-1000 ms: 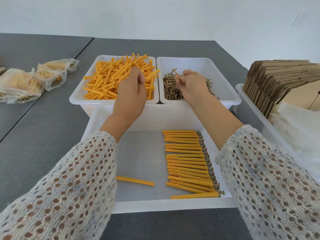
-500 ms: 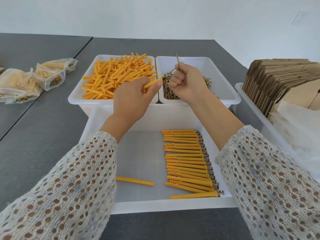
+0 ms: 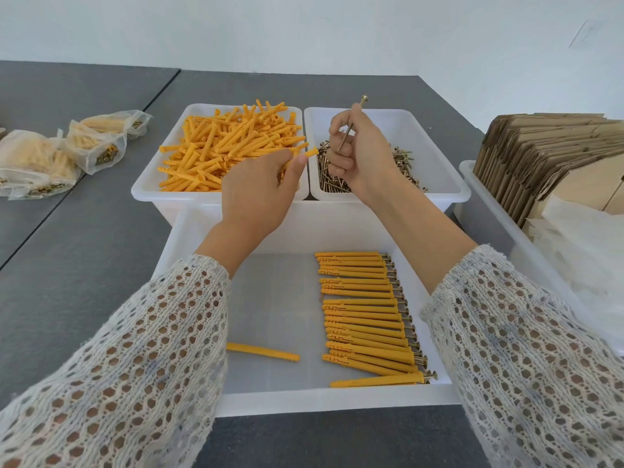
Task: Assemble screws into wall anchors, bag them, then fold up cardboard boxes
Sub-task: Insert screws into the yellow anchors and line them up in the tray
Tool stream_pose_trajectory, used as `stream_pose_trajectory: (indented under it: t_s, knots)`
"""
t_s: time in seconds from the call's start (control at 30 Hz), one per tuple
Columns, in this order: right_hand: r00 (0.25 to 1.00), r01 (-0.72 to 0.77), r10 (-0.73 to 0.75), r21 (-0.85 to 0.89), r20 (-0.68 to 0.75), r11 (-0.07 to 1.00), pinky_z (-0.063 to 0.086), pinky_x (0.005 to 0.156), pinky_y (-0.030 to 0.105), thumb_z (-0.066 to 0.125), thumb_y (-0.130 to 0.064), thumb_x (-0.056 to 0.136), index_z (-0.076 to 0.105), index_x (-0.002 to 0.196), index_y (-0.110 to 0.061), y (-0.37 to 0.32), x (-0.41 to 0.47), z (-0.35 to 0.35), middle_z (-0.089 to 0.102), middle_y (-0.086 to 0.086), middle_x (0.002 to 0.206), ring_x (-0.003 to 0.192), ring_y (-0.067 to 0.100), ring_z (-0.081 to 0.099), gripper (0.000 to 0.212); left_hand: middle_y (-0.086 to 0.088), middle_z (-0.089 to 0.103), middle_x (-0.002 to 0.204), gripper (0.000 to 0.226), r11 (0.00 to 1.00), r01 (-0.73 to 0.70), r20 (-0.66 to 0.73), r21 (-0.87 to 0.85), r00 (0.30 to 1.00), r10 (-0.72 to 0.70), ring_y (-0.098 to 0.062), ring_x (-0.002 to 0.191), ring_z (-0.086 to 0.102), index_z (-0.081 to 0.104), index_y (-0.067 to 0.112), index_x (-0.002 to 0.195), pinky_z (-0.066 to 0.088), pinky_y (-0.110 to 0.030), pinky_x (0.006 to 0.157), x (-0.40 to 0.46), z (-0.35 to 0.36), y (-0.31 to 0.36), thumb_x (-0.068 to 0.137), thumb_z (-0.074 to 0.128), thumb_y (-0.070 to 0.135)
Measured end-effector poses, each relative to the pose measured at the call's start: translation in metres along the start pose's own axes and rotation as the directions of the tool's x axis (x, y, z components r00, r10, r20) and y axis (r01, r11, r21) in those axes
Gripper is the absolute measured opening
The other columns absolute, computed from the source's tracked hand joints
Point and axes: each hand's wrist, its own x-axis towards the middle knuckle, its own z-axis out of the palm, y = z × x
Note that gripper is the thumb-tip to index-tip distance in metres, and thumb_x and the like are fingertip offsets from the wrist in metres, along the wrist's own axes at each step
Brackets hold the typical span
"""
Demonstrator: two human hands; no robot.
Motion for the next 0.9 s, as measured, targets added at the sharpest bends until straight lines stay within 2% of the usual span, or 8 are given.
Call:
stream_pose_trajectory:
  t_s: [0.07, 0.2, 0.43, 0.53, 0.77, 0.9]
  knots:
    - [1.0, 0.002, 0.001, -0.093, 0.026, 0.996, 0.022, 0.05, 0.026, 0.03, -0.034, 0.108, 0.052, 0.076, -0.012, 0.001, -0.001, 0.002, 0.036, 0.002, 0.056, 0.045, 0.013, 0.027, 0.045, 0.011, 0.036, 0.049, 0.045, 1.0, -0.006, -0.018, -0.01, 1.0, 0.006, -0.004, 0.045, 0.035, 0.034, 0.03, 0.063, 0.015, -0.026, 0.047, 0.0, 0.001, -0.001, 0.106, 0.038, 0.041]
    - [0.999, 0.03, -0.023, -0.19, 0.039, 0.981, 0.032, 0.052, 0.026, 0.033, -0.028, 0.107, 0.056, 0.077, -0.011, 0.001, -0.001, 0.005, 0.052, 0.003, 0.059, 0.046, 0.016, 0.039, 0.041, 0.009, 0.044, 0.056, 0.037, 1.0, -0.012, -0.017, -0.012, 1.0, 0.012, -0.015, 0.051, 0.044, 0.048, 0.024, 0.075, 0.019, -0.027, 0.047, 0.0, 0.002, -0.005, 0.107, 0.036, 0.038]
    - [0.983, 0.073, -0.099, -0.165, -0.157, 0.984, 0.033, 0.048, 0.025, 0.032, -0.024, 0.108, 0.055, 0.083, -0.009, 0.004, 0.002, 0.001, 0.056, 0.006, 0.065, 0.045, 0.016, 0.042, 0.038, 0.007, 0.048, 0.06, 0.038, 1.0, -0.022, -0.018, 0.012, 1.0, 0.022, -0.017, 0.054, 0.046, 0.051, 0.02, 0.078, 0.022, -0.027, 0.046, 0.0, 0.002, -0.005, 0.107, 0.036, 0.039]
    - [0.976, 0.072, -0.103, -0.161, -0.193, 0.984, 0.034, 0.047, 0.025, 0.031, -0.023, 0.108, 0.055, 0.084, -0.008, 0.002, 0.003, -0.002, 0.056, 0.006, 0.065, 0.045, 0.015, 0.043, 0.037, 0.007, 0.049, 0.061, 0.038, 1.0, -0.023, -0.017, 0.011, 1.0, 0.023, -0.018, 0.054, 0.047, 0.052, 0.019, 0.078, 0.024, -0.027, 0.046, 0.0, 0.002, -0.005, 0.107, 0.036, 0.038]
    - [0.997, 0.051, -0.065, -0.322, -0.034, 0.945, 0.037, 0.047, 0.025, 0.036, -0.021, 0.106, 0.058, 0.085, -0.011, 0.011, 0.0, 0.009, 0.056, 0.002, 0.062, 0.043, 0.015, 0.046, 0.032, 0.005, 0.05, 0.061, 0.039, 0.999, -0.018, 0.0, 0.028, 1.0, 0.018, -0.019, 0.055, 0.047, 0.05, 0.021, 0.076, 0.026, -0.029, 0.047, 0.0, 0.002, -0.005, 0.107, 0.035, 0.039]
    - [0.998, 0.056, -0.058, -0.367, 0.005, 0.929, 0.036, 0.045, 0.024, 0.038, -0.022, 0.105, 0.056, 0.088, -0.014, 0.011, -0.001, 0.01, 0.059, 0.004, 0.064, 0.043, 0.016, 0.045, 0.027, 0.004, 0.052, 0.062, 0.039, 0.999, -0.014, 0.001, 0.033, 1.0, 0.014, -0.021, 0.056, 0.049, 0.053, 0.018, 0.079, 0.032, -0.034, 0.049, 0.001, 0.002, -0.004, 0.107, 0.035, 0.038]
